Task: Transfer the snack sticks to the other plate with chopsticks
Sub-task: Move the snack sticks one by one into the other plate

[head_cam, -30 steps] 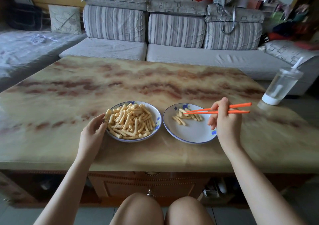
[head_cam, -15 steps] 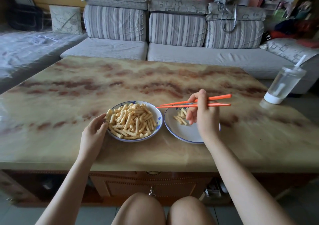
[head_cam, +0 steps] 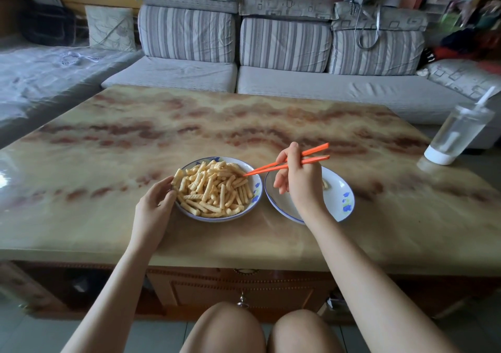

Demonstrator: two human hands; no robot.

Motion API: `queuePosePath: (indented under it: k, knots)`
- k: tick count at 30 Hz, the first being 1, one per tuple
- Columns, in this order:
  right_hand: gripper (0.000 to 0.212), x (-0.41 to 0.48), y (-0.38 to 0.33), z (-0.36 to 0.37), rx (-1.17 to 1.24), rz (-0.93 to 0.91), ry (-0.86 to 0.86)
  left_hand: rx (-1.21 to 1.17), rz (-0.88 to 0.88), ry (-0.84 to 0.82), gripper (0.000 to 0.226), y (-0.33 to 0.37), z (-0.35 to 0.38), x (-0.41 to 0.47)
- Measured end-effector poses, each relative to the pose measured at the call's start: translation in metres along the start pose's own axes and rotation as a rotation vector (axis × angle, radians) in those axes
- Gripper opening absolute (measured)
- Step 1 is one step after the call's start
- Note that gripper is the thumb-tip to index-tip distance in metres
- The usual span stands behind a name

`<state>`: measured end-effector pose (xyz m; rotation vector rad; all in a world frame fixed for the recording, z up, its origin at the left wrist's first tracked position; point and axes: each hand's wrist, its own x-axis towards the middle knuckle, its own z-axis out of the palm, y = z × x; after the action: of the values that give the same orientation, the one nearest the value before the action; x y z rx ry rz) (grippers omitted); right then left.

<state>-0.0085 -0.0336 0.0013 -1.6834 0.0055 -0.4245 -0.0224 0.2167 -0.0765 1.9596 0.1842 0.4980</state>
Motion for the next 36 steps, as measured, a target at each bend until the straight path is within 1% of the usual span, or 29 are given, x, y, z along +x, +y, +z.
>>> queuePosePath:
  k: [7,15,22,26,30,36]
  knots:
    - [0.049,0.0,0.001,0.006,-0.011,-0.013,0.004,0.005,-0.001,0.004,0.034,0.0,0.001,0.0]
    - [0.05,-0.003,-0.002,-0.003,0.02,-0.029,0.089,0.002,0.002,0.004,0.034,-0.002,0.0,0.001]
    - [0.049,-0.006,-0.013,-0.028,0.073,-0.049,0.16,-0.009,0.002,0.001,0.034,-0.001,0.001,0.001]
    - [0.048,-0.003,-0.013,-0.053,0.036,-0.088,0.219,-0.005,-0.001,0.002,0.034,-0.001,0.0,0.0]
    - [0.047,-0.002,-0.005,-0.082,0.001,-0.064,0.264,0.001,-0.005,0.011,0.034,-0.001,0.001,0.0]
    - [0.045,-0.005,0.003,-0.098,-0.036,-0.055,0.256,0.016,0.001,0.006,0.034,-0.002,0.001,0.0]
